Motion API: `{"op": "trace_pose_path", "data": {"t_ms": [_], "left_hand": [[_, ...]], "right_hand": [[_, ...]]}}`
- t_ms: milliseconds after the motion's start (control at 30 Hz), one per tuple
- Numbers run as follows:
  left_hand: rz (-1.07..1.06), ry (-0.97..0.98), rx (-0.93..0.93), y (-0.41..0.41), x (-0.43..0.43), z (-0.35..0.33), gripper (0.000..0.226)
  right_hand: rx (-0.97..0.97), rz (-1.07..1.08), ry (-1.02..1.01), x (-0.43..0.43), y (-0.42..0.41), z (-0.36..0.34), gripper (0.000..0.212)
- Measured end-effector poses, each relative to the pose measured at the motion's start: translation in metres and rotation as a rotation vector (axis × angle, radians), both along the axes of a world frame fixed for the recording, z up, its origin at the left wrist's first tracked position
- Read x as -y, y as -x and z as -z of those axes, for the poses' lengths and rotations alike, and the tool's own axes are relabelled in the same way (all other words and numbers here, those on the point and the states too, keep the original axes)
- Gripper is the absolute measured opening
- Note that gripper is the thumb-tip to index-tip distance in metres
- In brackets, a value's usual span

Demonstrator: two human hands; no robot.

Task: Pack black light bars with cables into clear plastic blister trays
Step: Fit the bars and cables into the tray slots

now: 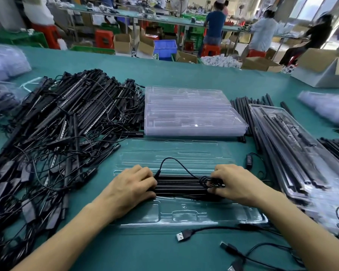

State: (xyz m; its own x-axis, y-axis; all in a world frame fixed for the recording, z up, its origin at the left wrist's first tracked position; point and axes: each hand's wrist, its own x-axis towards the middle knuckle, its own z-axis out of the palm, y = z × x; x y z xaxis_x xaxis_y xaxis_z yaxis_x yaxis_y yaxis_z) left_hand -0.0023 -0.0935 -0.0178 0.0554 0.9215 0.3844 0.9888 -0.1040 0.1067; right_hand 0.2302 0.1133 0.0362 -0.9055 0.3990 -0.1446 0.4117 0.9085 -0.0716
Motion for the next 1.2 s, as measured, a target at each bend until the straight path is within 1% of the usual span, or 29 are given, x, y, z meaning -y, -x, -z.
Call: {"op": "trace_pose_path", "data": {"t_ms": [67,100,200,300,367,467,533,633,667,733,833,933,1033,1100,1200], "left_hand": [[0.001,-0.034,-0.019,-0.003,-0.001,0.001,0.022],[-0.011,-0.04,-0.007,-0.004,-0.001,0.002,0.024],[-0.038,-0.046,0.095,-0.004,0.001,0.005,0.022],[-0.028,-0.011,0.2,-0.003,0.004,0.005,0.022],[0.008,0.007,0.223,-0.003,0.006,0.004,0.022],[0.026,0.038,0.206,-0.004,0.007,0.004,0.032],[0.02,0.041,0.246,-0.003,0.007,0.004,0.032],[-0.006,0.035,0.362,-0.004,0.008,0.004,0.021],[-0.022,0.035,0.391,-0.004,0.008,0.004,0.02],[-0.063,0.04,0.455,-0.004,0.008,0.006,0.023],[-0.128,0.042,0.55,-0.006,0.006,0.01,0.028],[-0.133,0.011,0.54,-0.007,0.006,0.014,0.026],[-0.102,0.0,0.481,-0.008,0.007,0.014,0.022],[-0.091,-0.003,0.465,-0.008,0.008,0.015,0.02],[-0.095,-0.008,0.472,-0.008,0.008,0.015,0.02]], "right_hand": [[-0.018,0.0,0.012,0.001,0.0,0.001,0.028],[-0.03,-0.004,0.016,0.003,0.0,0.0,0.028],[-0.075,-0.033,0.008,0.005,-0.003,-0.006,0.027],[-0.115,-0.054,0.049,0.004,-0.01,-0.014,0.024],[-0.088,-0.074,0.048,0.006,-0.013,-0.015,0.021],[-0.009,-0.09,-0.018,0.013,-0.014,-0.007,0.019],[-0.016,-0.079,-0.022,0.016,-0.014,-0.001,0.021],[-0.051,-0.048,0.002,0.017,-0.015,0.002,0.035],[-0.049,-0.043,0.007,0.017,-0.015,0.002,0.034],[-0.057,-0.025,0.013,0.017,-0.015,0.005,0.024],[-0.098,0.063,-0.005,0.012,-0.016,0.006,0.014],[-0.053,0.134,-0.068,0.002,-0.014,0.008,0.01],[0.095,0.091,-0.06,-0.004,-0.011,0.005,0.019],[0.152,0.055,-0.079,-0.006,-0.009,0.004,0.023],[0.133,0.036,-0.137,-0.008,-0.009,0.006,0.025]]}}
